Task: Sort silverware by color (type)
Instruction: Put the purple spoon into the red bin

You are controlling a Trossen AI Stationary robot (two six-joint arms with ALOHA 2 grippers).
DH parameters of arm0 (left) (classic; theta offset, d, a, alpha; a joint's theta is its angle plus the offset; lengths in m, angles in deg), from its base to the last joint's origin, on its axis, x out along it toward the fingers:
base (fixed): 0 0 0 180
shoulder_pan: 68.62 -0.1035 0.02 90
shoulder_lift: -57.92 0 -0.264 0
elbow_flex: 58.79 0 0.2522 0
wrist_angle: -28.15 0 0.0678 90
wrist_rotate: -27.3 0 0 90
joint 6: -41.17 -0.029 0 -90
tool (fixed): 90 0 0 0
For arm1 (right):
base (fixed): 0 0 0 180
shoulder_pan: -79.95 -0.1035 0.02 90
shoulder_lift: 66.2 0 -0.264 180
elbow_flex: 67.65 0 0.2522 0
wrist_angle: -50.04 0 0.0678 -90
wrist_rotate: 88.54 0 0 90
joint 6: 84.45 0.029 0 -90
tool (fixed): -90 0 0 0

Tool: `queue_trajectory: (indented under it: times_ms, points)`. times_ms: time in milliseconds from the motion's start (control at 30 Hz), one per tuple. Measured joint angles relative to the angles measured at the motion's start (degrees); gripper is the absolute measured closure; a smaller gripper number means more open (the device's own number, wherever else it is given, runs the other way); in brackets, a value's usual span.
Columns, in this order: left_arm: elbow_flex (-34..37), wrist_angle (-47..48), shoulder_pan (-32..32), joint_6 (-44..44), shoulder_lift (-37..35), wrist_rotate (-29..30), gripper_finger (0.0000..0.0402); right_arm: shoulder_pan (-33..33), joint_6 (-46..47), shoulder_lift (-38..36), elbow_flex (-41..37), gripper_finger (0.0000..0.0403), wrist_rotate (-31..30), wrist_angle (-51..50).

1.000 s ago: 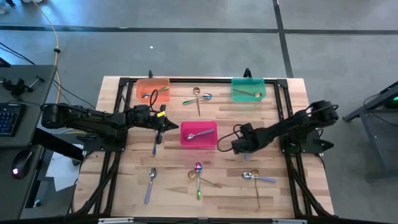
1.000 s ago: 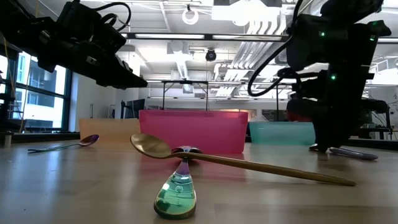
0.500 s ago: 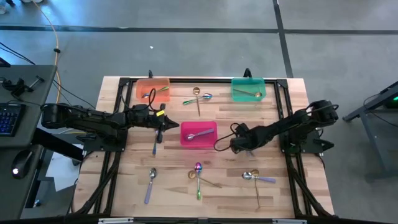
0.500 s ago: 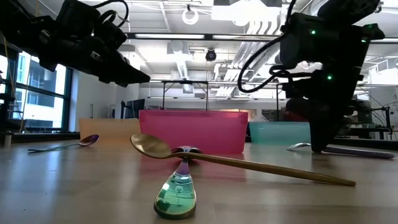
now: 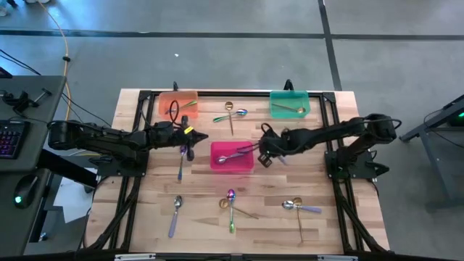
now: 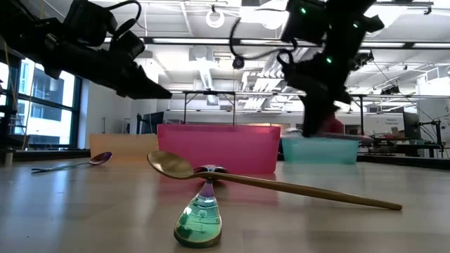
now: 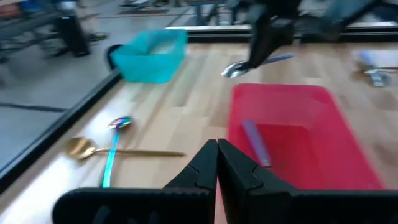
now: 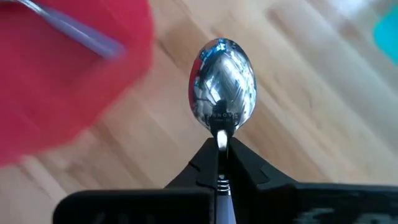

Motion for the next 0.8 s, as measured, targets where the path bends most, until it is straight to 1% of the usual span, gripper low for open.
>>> queue_trajectory:
  times_ms: [133,333,433,533,633,700,800]
  points:
    - [0.0,0.0,0.0,0.4,0.0,4.3,0.0401,1.8,-4.6,0.0,4.5,0.0402,2.8,-0.1]
    - [0.0,0.0,-1.1,0.4,0.0,6.5,0.0401,2.2,-10.8,0.0,11.3,0.0402,4.1,0.7]
    - [0.0,0.0,-2.4,0.4,0.0,6.6,0.0401,2.1,-14.6,0.0,12.9,0.0402,5.2,6.2]
    - [0.0,0.0,-3.6,0.4,0.0,6.6,0.0401,2.1,-18.7,0.8,13.0,0.0402,9.6,15.4]
    - [0.0,-0.1,-4.7,0.4,0.0,6.6,0.0401,2.1,-21.3,3.4,13.0,0.0402,13.8,21.8]
    - [0.0,-0.3,-5.4,0.4,0.0,6.6,0.0401,2.2,-22.2,5.6,13.0,0.0402,16.2,24.2]
    - [0.0,-0.3,-6.1,0.3,0.0,6.5,0.0401,2.3,-22.1,8.8,12.9,0.0402,17.9,25.5]
